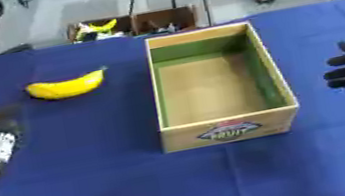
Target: Pick up objects on the table and place them in the box.
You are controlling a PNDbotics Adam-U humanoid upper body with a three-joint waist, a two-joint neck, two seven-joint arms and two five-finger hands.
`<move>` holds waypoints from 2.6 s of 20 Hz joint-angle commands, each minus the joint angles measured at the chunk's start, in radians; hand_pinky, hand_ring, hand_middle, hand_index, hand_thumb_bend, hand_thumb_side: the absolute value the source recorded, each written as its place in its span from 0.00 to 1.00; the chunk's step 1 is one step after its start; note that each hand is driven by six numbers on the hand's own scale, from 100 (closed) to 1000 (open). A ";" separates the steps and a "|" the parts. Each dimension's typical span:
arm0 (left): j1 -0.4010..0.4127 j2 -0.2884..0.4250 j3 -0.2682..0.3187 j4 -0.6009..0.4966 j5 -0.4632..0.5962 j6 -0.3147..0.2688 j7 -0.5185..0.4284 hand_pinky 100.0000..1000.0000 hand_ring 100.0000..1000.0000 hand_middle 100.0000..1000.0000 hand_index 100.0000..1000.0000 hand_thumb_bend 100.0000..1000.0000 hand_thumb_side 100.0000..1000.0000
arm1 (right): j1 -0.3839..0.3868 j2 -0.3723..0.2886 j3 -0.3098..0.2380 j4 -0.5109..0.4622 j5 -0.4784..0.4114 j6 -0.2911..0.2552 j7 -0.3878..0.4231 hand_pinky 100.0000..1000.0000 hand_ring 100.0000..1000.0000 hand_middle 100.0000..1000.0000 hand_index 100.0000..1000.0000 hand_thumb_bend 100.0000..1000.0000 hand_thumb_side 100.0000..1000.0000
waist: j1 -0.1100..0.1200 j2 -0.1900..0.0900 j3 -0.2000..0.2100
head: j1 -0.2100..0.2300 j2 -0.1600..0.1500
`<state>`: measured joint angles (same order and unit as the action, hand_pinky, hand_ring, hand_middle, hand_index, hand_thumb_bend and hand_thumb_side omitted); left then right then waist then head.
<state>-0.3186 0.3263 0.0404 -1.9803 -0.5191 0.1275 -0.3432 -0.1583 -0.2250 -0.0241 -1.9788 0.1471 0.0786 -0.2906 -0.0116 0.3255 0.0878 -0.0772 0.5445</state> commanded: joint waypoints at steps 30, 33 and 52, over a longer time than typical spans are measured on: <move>-0.268 0.355 -0.066 0.155 0.020 -0.033 0.042 0.19 0.43 0.64 0.87 0.00 0.92 | 0.005 -0.028 0.003 -0.018 0.001 0.000 0.015 0.61 0.60 0.62 0.83 0.00 1.00 | 0.006 -0.003 -0.018 | 0.033 -0.014; -0.315 0.375 -0.081 0.214 0.012 -0.058 0.034 0.18 0.42 0.65 0.86 0.01 0.88 | 0.007 -0.031 0.004 -0.017 0.001 0.000 0.017 0.61 0.60 0.62 0.83 0.00 1.00 | 0.007 0.000 -0.022 | 0.036 -0.014; -0.565 0.374 -0.171 0.618 -0.149 -0.180 -0.098 0.24 0.42 0.80 0.95 0.24 0.73 | 0.011 -0.050 0.020 -0.013 -0.001 -0.003 0.036 0.61 0.60 0.61 0.83 0.00 1.00 | 0.035 0.014 -0.061 | 0.083 -0.031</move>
<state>-0.8629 0.6829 -0.1328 -1.3722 -0.6556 -0.0453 -0.4297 -0.1414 -0.2524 -0.0049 -1.9788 0.1471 0.0775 -0.2590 0.0225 0.3576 0.0262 0.0002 0.5253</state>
